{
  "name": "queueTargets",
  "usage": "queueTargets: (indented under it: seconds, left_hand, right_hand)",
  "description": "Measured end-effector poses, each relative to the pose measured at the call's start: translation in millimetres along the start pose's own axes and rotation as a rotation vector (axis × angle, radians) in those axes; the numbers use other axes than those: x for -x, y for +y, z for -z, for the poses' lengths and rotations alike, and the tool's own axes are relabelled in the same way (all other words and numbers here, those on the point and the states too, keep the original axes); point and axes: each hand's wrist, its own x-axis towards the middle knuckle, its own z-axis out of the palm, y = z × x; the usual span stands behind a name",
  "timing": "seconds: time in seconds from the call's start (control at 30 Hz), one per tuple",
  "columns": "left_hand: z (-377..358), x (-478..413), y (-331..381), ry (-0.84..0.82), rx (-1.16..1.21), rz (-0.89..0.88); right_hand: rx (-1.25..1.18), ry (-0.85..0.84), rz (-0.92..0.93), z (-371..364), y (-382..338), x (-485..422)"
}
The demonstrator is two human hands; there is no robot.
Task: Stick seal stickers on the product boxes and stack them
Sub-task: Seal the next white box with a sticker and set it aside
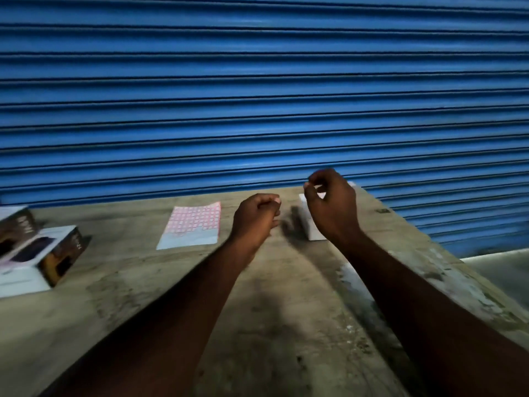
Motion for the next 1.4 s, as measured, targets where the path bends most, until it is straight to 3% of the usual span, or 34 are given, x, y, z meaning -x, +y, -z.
queueTargets:
  seconds: [0.2, 0.3, 0.43, 0.53, 0.63, 0.7, 1.0, 1.23, 1.33, 1.4]
  left_hand:
    - [125.1, 33.5, 35.9, 0.302, 0.049, -0.147]
    - [206.1, 53.2, 35.1, 0.514, -0.205, -0.238]
    - [289.7, 88.0, 27.9, 0.66, -0.595, -0.347]
    - [332.0, 105.7, 24.1, 0.701, -0.73, -0.374]
    - [360.8, 116.0, 18.5, 0.687, -0.78, -0.357]
    - [372.6, 120.5, 13.5, 0.688, -0.812, -0.341]
    - [381.6, 120.1, -5.2, 0.711, -0.768, -0.255]
    - [359.0, 113.5, -3.9, 0.681, -0.632, -0.238]
    - [345.7, 107.0, -4.4, 0.633, -0.553, -0.109]
    - [332.7, 97.9, -4.9, 0.539, -0.319, 0.009]
  right_hand:
    - [-0.428, -0.317, -0.205, -101.2, -111.0, 48.4]
    - [-0.492, -0.476, -0.25, -152.1, -150.3, 85.0]
    - [-0.477, -0.654, -0.222, -203.5, -191.6, 132.6]
    - [-0.451, -0.722, -0.137, -225.9, -219.1, 155.5]
    - [-0.327, -0.801, 0.167, -239.3, -237.2, 168.4]
    - [-0.216, -0.865, 0.27, -250.7, -241.7, 173.9]
    - [-0.139, -0.813, 0.31, -281.0, -233.4, 183.1]
    - [-0.181, -0.75, 0.286, -257.2, -216.4, 171.4]
    - [-0.166, -0.736, 0.266, -238.8, -201.1, 163.1]
    - [-0.156, -0.71, 0.266, -225.2, -187.1, 156.6]
